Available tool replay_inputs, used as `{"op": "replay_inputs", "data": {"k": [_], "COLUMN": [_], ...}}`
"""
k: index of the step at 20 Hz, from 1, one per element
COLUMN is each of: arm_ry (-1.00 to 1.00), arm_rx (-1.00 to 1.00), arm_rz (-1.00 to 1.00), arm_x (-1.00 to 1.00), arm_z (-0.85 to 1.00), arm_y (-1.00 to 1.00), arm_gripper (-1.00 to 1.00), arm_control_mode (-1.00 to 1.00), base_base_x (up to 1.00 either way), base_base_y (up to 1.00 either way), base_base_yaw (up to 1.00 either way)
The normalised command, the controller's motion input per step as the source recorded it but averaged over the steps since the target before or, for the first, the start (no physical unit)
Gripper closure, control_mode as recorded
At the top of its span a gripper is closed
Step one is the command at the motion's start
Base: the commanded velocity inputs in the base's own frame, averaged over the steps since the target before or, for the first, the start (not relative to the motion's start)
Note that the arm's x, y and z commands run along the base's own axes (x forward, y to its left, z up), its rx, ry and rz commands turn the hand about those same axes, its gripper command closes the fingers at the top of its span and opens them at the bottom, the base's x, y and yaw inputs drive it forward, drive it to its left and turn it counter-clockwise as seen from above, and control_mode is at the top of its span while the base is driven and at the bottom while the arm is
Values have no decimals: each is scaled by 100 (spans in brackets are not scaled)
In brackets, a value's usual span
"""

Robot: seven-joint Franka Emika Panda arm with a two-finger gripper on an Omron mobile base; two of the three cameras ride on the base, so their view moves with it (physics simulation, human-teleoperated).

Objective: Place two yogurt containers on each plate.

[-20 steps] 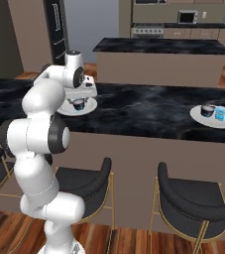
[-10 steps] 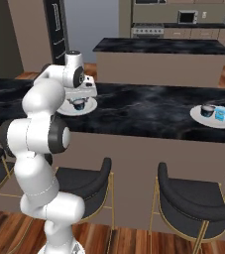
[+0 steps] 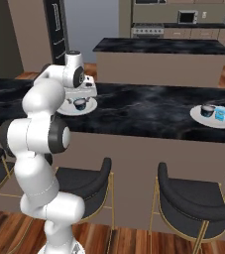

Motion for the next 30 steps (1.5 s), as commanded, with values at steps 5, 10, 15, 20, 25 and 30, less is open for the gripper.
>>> {"op": "replay_inputs", "data": {"k": [5, 10, 15, 20, 25, 30], "arm_ry": [-3, -12, 0, -2, -1, 0], "arm_rx": [2, 10, 2, -5, -9, -1], "arm_rz": [0, 0, 0, 0, 0, -9], "arm_x": [17, 36, -23, -15, -32, -95], "arm_z": [0, 0, 45, 76, 75, 47], "arm_y": [-14, -58, 3, 49, 36, -29], "arm_gripper": [-100, -100, -100, -100, -100, -100], "arm_control_mode": [-100, -100, -100, -100, -100, -100], "base_base_x": [0, 0, 0, 0, 0, 0], "base_base_y": [0, 0, 0, 0, 0, 0], "base_base_yaw": [0, 0, 0, 0, 0, 0]}}
